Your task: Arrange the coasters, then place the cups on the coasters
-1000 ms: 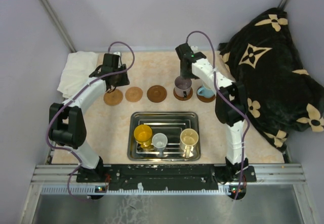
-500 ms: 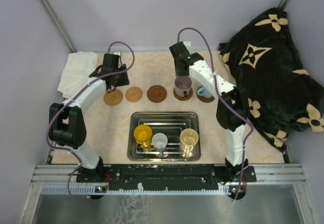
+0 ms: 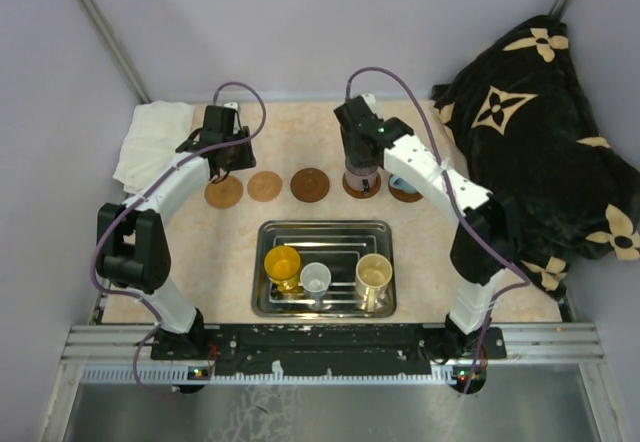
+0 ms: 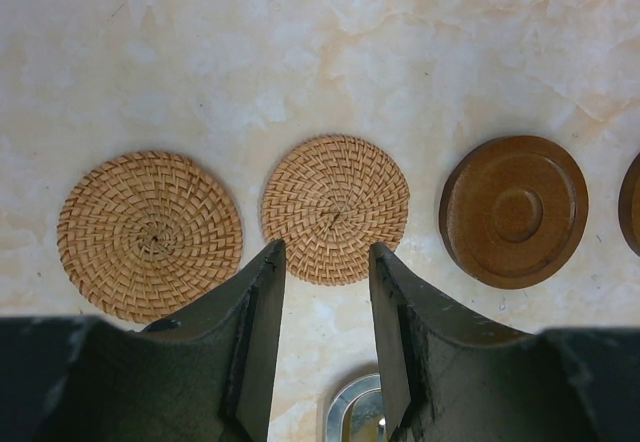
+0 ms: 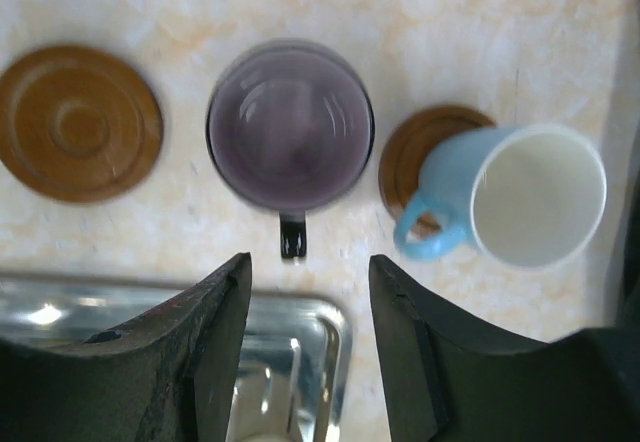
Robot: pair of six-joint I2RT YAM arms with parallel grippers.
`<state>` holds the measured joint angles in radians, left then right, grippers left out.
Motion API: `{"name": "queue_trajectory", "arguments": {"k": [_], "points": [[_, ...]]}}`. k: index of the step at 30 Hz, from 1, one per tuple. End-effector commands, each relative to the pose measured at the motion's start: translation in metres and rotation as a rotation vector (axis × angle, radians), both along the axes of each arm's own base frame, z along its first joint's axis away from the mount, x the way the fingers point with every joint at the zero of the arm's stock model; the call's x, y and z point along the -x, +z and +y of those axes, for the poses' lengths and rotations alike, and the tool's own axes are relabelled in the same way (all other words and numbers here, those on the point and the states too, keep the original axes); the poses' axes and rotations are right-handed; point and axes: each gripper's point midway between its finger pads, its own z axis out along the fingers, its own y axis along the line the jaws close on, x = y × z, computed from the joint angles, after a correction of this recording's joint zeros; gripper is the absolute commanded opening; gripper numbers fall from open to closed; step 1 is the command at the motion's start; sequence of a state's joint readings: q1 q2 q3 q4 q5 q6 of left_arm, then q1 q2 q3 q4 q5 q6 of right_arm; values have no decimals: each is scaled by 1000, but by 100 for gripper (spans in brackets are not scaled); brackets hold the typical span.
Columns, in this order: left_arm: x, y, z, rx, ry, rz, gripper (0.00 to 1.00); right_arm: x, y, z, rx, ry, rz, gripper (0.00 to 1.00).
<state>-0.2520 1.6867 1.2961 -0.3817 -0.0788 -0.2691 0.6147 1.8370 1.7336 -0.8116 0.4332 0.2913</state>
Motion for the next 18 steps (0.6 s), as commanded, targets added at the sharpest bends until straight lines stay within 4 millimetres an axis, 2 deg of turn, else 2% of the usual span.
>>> {"name": "queue_trajectory", "arguments": {"k": [1,6,13,16,18], "points": [[4,17,-1,24,3,-42,46,67,19,-12,-29,41,47,51],[12,16,-3,46,3,-47,47,134,9,-24,-155,33,136,53],[11,21,-5,40,-22,-55,47,216,-18,-32,-154,76,255,57],[10,23,-3,29,-21,-59,47,239,-34,-31,-184,80,312,57],[11,23,-2,25,-20,-59,47,248,-41,-32,-203,72,333,57]]}}
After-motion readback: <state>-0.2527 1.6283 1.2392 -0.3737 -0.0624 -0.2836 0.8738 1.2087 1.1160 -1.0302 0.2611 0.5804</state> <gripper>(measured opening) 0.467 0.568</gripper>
